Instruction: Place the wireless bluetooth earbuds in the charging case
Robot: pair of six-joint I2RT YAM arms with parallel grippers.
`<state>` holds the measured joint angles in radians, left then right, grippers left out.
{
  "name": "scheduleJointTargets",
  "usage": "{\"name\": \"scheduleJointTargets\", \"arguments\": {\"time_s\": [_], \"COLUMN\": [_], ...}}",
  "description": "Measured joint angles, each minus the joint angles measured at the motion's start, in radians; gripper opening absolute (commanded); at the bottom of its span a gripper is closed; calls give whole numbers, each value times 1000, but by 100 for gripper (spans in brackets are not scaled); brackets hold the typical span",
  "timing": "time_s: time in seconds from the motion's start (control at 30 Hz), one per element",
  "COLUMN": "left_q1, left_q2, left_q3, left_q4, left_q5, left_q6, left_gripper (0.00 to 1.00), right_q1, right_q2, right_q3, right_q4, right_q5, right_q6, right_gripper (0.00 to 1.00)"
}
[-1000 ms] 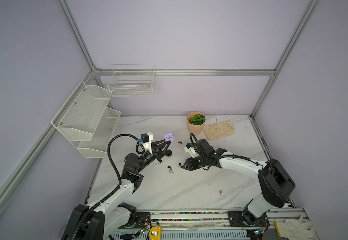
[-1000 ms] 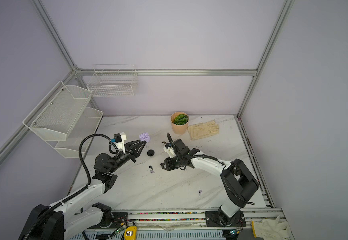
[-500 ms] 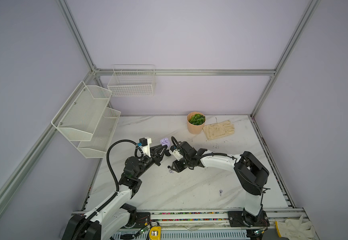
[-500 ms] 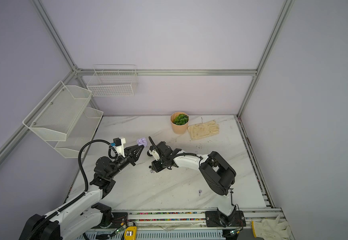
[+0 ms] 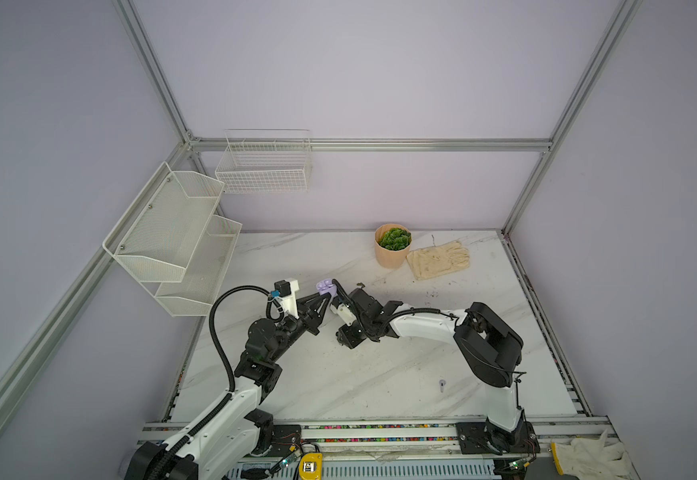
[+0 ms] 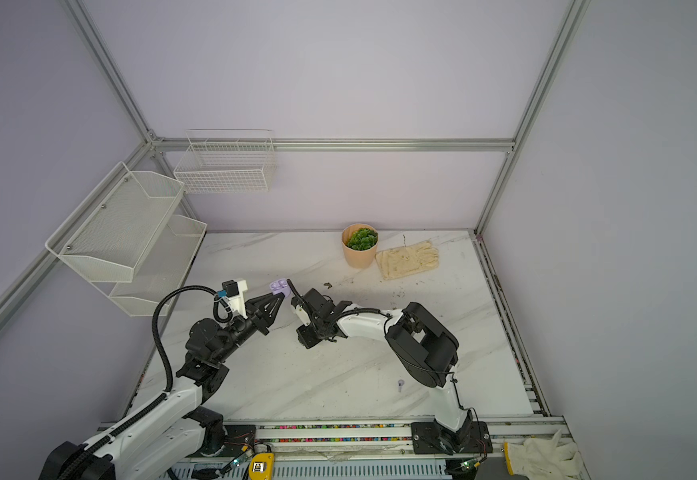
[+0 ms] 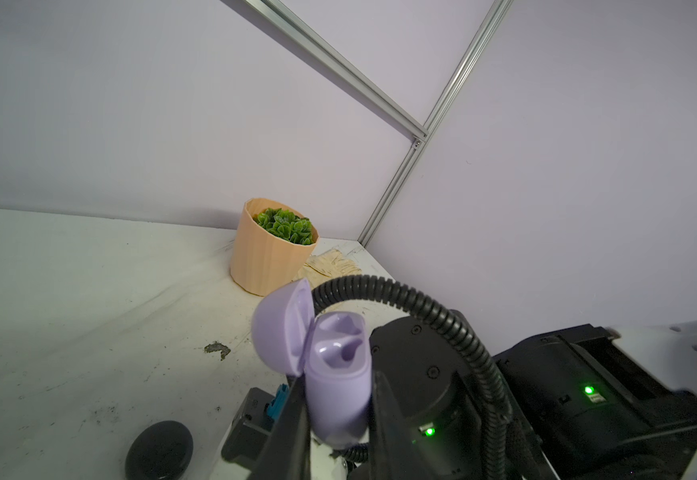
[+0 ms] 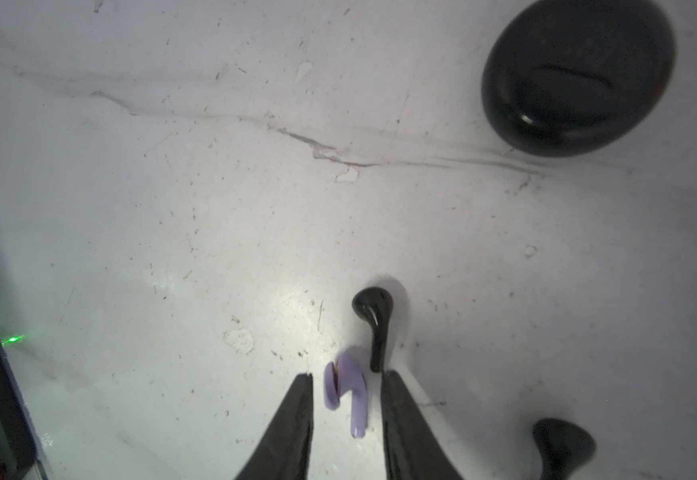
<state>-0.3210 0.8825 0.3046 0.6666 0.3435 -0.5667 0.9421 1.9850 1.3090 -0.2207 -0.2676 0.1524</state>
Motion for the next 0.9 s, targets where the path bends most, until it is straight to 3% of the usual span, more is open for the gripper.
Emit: {"name": "scheduleJointTargets", "arguments": {"time_s": [0.6,0.9], "left_q1": [0,0], "left_q2": [-11,-27], "left_q3": [-4,-10], "left_q4": [-11,-32], "left_q5": [-2,-3], "left_q6": [0,0], "left_gripper": [0,0], "right_q1": [34,49], "right_q2": [40,50], "right_q3": [29,41], "right_q4": [-19,-45], "right_q5": [69,120], "right_q6": [-9,-9], "right_gripper": [30,23]}}
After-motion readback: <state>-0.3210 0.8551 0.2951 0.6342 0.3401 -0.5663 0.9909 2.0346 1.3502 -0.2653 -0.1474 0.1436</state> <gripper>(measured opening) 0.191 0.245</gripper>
